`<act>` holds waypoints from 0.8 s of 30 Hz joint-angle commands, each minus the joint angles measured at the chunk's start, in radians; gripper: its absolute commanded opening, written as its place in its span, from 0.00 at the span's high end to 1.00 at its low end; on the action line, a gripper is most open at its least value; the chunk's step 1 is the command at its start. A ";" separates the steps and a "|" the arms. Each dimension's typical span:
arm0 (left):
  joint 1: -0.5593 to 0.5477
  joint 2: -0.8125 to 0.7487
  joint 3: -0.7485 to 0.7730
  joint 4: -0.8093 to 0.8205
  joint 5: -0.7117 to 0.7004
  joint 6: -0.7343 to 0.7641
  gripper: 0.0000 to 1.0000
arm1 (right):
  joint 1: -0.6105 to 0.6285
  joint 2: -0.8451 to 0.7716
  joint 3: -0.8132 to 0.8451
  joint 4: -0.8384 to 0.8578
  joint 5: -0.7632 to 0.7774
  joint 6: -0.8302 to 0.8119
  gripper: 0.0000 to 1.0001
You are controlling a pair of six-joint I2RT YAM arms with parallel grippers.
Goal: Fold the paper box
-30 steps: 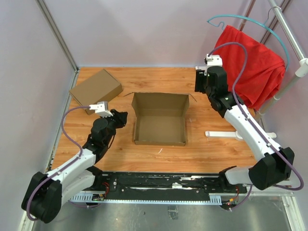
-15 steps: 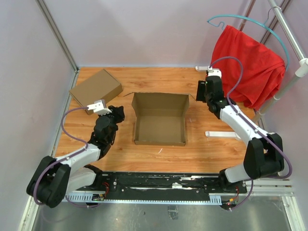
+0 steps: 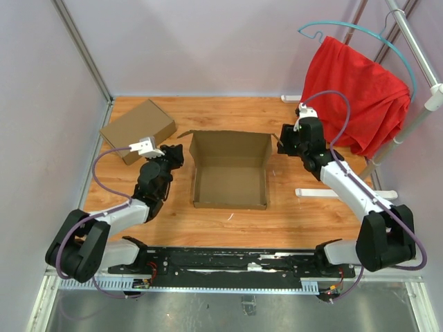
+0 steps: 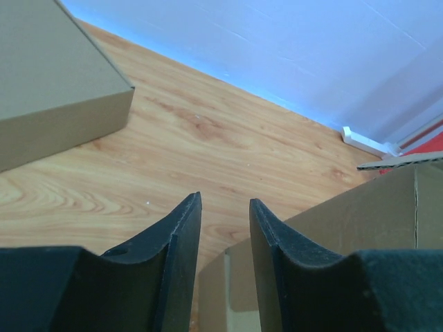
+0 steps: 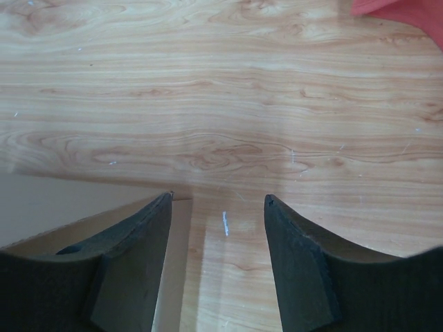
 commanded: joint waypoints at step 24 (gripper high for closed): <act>-0.018 -0.051 -0.037 0.026 0.116 -0.041 0.63 | 0.153 -0.115 -0.157 -0.080 -0.162 0.030 0.46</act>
